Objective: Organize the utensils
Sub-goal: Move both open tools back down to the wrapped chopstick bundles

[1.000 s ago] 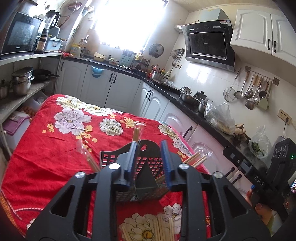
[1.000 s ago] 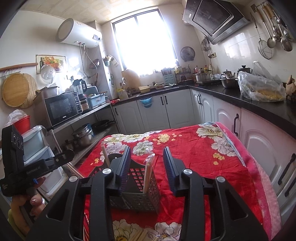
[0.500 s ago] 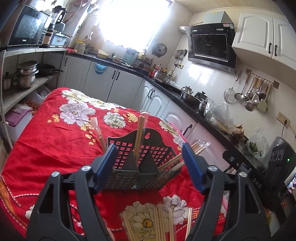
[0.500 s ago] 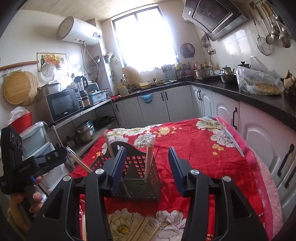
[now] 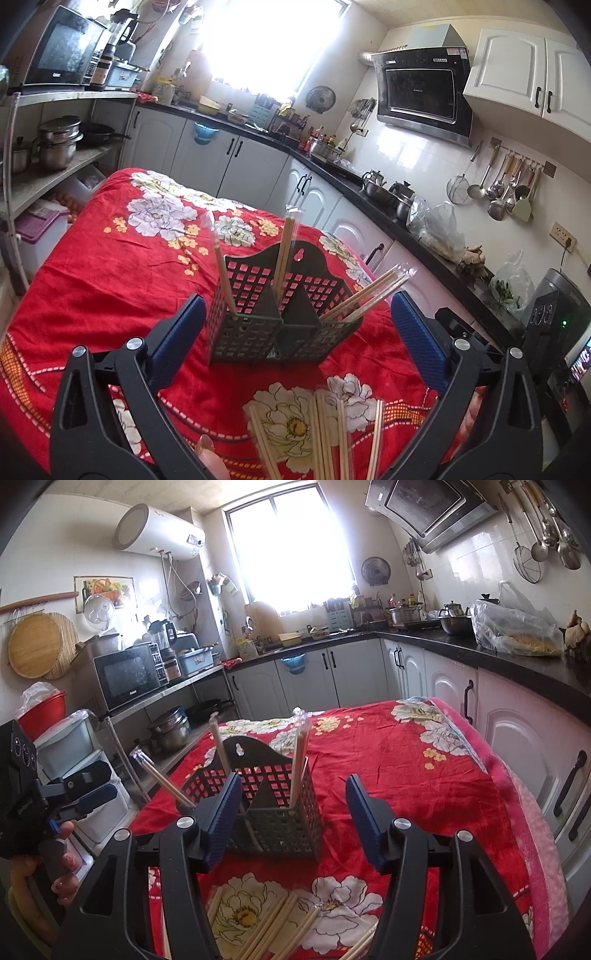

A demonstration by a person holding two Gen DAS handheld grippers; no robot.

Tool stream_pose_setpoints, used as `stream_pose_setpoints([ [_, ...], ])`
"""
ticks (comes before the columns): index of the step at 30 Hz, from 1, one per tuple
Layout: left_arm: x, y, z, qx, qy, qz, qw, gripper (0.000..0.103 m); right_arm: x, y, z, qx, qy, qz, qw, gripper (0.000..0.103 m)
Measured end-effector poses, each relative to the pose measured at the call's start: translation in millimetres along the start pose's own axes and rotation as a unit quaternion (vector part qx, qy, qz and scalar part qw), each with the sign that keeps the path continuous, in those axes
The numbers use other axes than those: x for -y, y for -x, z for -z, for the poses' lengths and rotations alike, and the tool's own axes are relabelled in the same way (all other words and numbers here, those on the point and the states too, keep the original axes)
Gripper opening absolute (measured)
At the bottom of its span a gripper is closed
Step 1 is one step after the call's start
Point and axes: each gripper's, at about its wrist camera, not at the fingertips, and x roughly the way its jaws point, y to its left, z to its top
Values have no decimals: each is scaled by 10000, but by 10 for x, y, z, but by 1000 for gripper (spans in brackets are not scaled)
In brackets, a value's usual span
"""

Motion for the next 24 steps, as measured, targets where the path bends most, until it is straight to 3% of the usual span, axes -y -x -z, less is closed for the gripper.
stream_pose_setpoints([
  [24, -167, -145, 470, -702, 78, -369, 9968, 92, 4, -272, 561, -1129, 91, -15, 9936, 57],
])
